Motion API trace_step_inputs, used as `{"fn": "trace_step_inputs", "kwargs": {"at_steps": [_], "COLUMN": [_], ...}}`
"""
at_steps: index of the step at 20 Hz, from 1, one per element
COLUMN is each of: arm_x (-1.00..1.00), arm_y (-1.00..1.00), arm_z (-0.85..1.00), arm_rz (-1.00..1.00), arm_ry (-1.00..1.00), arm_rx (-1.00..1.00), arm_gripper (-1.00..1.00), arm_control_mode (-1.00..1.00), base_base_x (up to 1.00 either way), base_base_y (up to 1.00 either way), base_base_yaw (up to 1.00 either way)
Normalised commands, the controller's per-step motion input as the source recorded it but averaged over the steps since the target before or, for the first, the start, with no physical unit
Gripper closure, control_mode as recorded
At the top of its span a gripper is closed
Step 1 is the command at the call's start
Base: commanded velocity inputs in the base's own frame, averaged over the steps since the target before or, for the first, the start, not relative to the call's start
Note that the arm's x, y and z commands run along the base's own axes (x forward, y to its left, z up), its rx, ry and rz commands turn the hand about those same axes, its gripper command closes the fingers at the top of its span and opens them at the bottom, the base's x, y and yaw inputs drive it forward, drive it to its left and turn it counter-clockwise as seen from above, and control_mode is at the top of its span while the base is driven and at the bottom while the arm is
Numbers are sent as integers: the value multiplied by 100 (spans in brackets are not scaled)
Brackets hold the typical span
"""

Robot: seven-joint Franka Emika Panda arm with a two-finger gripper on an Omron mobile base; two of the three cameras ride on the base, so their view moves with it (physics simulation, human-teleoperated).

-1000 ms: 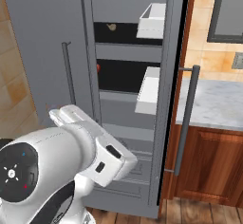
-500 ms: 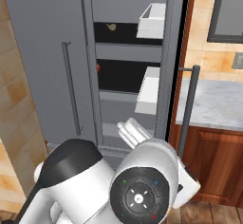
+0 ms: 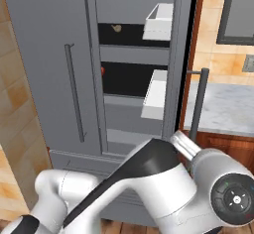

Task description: Place the garlic in the correct fridge rack based on whether it is a fruit or vegetable. Finally, close the fridge door.

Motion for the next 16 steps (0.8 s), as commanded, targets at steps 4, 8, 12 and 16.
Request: {"fn": "trace_step_inputs", "kwargs": {"at_steps": [4, 8, 12, 16], "arm_x": [87, 89, 83, 76], "arm_y": [-28, -22, -35, -20], "arm_z": [-36, -31, -25, -9], "arm_rz": [0, 0, 0, 1], "arm_ry": [0, 0, 0, 0], "arm_rx": [0, 0, 0, 0], "arm_gripper": [-100, -100, -100, -100], "arm_control_mode": [-100, -100, -100, -100], "base_base_x": [0, 0, 0, 0], "base_base_y": [0, 0, 0, 0], "base_base_yaw": [0, 0, 0, 0]}}
